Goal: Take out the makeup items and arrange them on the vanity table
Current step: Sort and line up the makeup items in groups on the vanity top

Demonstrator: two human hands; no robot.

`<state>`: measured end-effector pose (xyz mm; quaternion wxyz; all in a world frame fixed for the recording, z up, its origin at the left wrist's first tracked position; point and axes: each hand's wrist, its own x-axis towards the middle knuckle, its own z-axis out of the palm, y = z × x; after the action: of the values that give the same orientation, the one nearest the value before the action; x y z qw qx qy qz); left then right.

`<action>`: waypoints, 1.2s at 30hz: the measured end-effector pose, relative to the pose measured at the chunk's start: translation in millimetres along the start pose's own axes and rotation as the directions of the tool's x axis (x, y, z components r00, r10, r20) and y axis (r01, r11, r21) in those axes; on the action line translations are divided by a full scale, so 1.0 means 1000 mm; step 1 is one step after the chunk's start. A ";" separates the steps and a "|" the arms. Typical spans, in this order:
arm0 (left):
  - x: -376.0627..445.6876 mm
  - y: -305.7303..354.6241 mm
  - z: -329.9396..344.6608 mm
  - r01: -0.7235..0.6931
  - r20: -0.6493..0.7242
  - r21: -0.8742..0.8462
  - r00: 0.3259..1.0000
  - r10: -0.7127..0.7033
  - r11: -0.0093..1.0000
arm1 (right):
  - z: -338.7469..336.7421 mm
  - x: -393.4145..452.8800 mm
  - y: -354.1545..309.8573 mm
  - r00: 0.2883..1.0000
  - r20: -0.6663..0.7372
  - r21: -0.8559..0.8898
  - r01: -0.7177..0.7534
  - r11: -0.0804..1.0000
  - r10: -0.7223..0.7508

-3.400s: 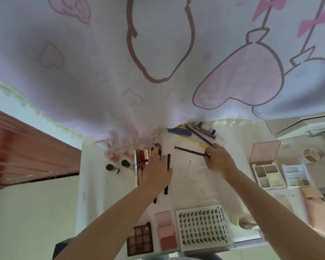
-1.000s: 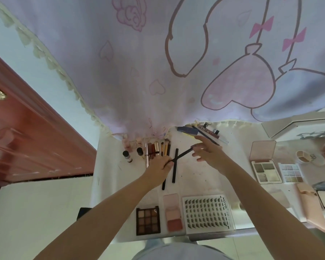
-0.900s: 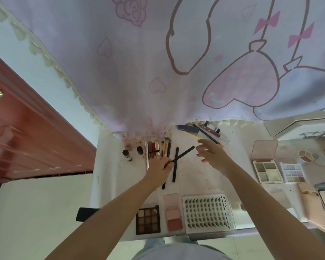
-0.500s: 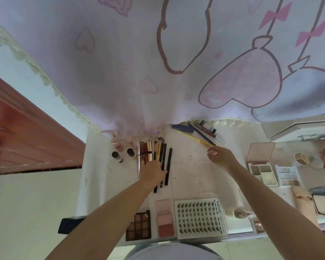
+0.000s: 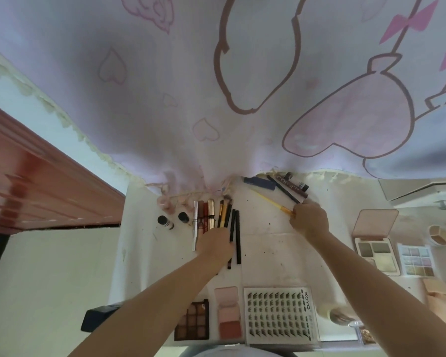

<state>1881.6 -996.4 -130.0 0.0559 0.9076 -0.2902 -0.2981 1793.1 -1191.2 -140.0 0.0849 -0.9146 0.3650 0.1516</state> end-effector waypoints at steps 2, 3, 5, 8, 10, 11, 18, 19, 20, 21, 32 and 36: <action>-0.004 -0.002 -0.002 -0.063 -0.087 -0.023 0.994 0.061 0.998 | -0.005 -0.003 0.001 0.995 -0.035 0.008 0.090 0.996 -0.090; -0.005 -0.004 -0.003 -0.098 -0.129 -0.027 0.987 0.094 0.995 | -0.010 -0.005 0.001 0.989 -0.054 0.032 0.136 0.990 -0.134; -0.006 -0.007 -0.003 -0.156 -0.192 -0.025 0.970 0.149 0.987 | -0.024 -0.009 0.003 0.967 -0.049 0.095 0.256 0.962 -0.252; -0.006 -0.011 -0.003 -0.198 -0.232 -0.036 0.955 0.185 0.980 | -0.047 -0.015 0.001 0.895 0.021 0.256 0.425 0.868 -0.445; -0.005 -0.012 -0.002 -0.231 -0.180 -0.042 0.959 0.220 0.972 | -0.060 -0.019 -0.007 0.880 0.052 0.388 0.418 0.821 -0.473; -0.006 -0.012 -0.001 -0.257 -0.134 -0.036 0.959 0.251 0.966 | -0.064 -0.020 -0.012 0.880 0.073 0.448 0.392 0.804 -0.470; -0.013 -0.009 0.011 -0.223 0.034 -0.190 0.972 0.233 0.956 | -0.053 -0.022 -0.055 0.880 0.220 0.624 0.205 0.754 -0.421; -0.013 -0.010 0.013 -0.180 0.045 -0.230 0.980 0.196 0.956 | -0.049 -0.022 -0.059 0.904 0.205 0.662 0.154 0.733 -0.375; -0.014 -0.010 0.014 -0.143 0.053 -0.264 0.985 0.163 0.954 | -0.045 -0.022 -0.061 0.928 0.186 0.687 0.111 0.718 -0.322; -0.014 -0.011 0.015 -0.117 0.058 -0.286 0.989 0.139 0.951 | -0.040 -0.022 -0.062 0.949 0.170 0.701 0.073 0.709 -0.266; -0.012 -0.027 0.014 -0.024 -0.023 -0.186 1.000 0.020 0.982 | -0.007 -0.035 -0.037 0.953 0.231 0.571 0.031 0.820 -0.196; -0.008 -0.027 0.010 -0.019 -0.039 -0.163 0.999 0.012 0.987 | -0.006 -0.038 -0.036 0.953 0.239 0.554 0.026 0.832 -0.188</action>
<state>1883.4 -968.7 -141.6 0.1378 0.9032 -0.2709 -0.3030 1793.2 -1141.9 -119.8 0.4009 -0.8404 0.3246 0.1661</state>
